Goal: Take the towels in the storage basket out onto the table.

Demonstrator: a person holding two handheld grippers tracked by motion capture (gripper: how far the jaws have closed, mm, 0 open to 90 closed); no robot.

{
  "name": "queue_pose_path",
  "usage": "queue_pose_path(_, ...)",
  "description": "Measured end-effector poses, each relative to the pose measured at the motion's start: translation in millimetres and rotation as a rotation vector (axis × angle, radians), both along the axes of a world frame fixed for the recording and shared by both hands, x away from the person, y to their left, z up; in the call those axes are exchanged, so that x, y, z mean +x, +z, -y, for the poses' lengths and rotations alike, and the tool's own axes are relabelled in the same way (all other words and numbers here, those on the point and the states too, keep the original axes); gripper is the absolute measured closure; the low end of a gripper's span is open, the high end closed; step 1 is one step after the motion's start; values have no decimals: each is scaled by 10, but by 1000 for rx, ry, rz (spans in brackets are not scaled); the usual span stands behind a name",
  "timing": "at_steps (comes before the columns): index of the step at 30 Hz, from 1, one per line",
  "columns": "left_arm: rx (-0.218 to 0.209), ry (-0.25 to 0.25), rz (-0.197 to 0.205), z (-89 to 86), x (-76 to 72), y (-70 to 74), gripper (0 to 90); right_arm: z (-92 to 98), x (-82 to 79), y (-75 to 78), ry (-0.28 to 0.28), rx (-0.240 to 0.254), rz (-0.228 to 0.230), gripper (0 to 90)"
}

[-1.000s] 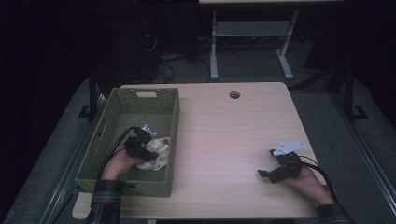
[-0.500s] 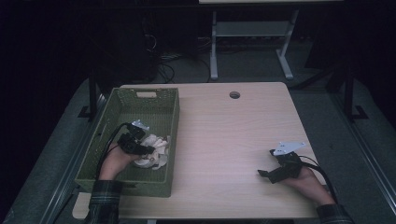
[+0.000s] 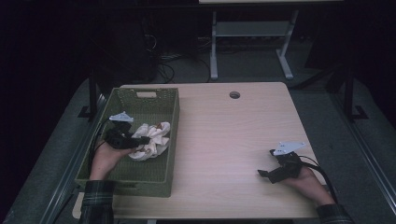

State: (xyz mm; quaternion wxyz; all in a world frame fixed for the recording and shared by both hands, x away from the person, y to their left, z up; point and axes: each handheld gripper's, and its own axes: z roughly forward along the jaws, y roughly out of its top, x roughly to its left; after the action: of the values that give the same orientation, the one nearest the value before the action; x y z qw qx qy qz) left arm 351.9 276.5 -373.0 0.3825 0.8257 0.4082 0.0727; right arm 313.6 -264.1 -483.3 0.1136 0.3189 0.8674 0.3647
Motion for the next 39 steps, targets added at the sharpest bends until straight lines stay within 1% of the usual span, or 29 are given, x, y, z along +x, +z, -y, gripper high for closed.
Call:
queue_pose_path(1, -15, -4, 5, -20, -9, 23, 742, 0, 0, 0, 0, 0, 0, 19)
queue_pose_path(5, -53, -12, 30, -60, -34, 87, 742, 0, 0, 0, 0, 0, 0, 19)
queue_pose_path(7, -72, -14, 44, -66, -48, 128, 741, 0, 0, 0, 0, 0, 1, 19)
queue_pose_path(8, -74, -15, 48, -68, -49, 139, 741, 0, 0, 0, 0, 0, 0, 19)
queue_pose_path(11, -110, -21, 72, -55, -66, 197, 741, 0, 0, 0, 0, 0, 0, 19)
queue_pose_path(17, -120, -23, 100, -5, -93, 301, 740, 0, 0, 0, 0, -1, 1, 19)
queue_pose_path(22, -139, -26, 121, 44, -112, 389, 742, 0, 0, 0, 0, 0, 1, 19)
queue_pose_path(24, -142, -32, 132, 68, -115, 429, 742, 0, 0, 0, 0, 0, 0, 19)
queue_pose_path(28, -162, -42, 148, 134, -130, 506, 741, 0, 0, 0, 0, 0, 0, 19)
queue_pose_path(30, -166, -61, 154, 180, -134, 547, 742, -1, 0, 0, -1, 0, 0, 19)
queue_pose_path(36, -171, -94, 170, 343, -130, 626, 742, 0, 0, 0, 0, 1, 0, 19)
queue_pose_path(39, -183, -115, 174, 424, -120, 652, 742, 0, 0, 0, 0, 0, 1, 19)
